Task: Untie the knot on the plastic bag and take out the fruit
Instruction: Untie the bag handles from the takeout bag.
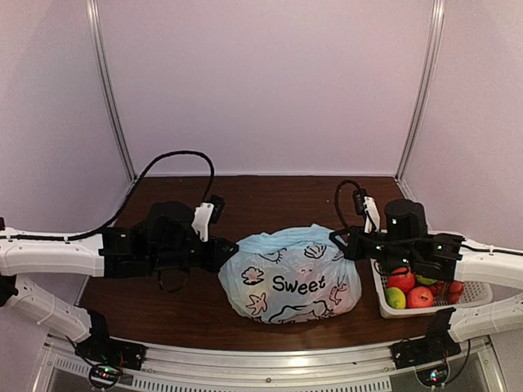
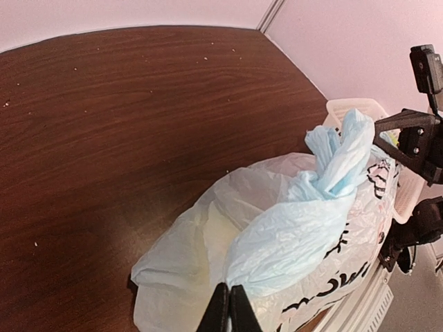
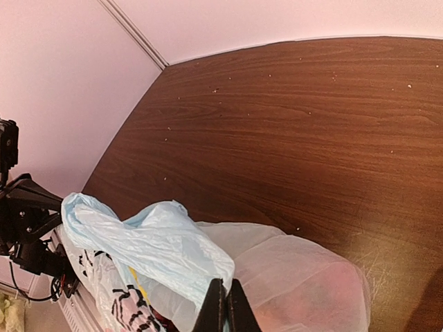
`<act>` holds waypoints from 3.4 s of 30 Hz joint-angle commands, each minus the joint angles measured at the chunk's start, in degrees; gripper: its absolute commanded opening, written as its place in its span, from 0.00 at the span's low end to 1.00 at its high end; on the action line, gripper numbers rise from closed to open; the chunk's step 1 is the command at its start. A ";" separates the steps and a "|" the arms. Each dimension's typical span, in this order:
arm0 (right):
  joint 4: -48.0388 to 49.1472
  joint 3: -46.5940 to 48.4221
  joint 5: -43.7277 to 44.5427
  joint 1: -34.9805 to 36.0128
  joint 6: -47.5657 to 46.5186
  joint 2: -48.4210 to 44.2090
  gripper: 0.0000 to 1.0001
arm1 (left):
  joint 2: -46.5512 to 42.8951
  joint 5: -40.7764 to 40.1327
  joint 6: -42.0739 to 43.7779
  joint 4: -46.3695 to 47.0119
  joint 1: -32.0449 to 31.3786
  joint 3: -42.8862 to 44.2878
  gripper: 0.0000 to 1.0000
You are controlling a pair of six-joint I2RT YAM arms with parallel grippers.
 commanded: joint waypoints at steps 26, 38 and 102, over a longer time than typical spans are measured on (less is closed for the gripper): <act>-15.83 15.18 -6.03 -0.29 -17.46 3.70 0.89 | -2.58 1.37 2.41 -2.15 0.56 6.06 0.86; -16.30 26.10 -14.29 -0.22 -23.89 16.59 0.86 | 2.10 2.38 1.77 -5.00 0.54 11.05 0.91; -7.16 10.96 7.76 -0.29 -8.57 -4.70 0.11 | 22.24 -2.23 20.24 -16.68 -2.55 39.40 0.07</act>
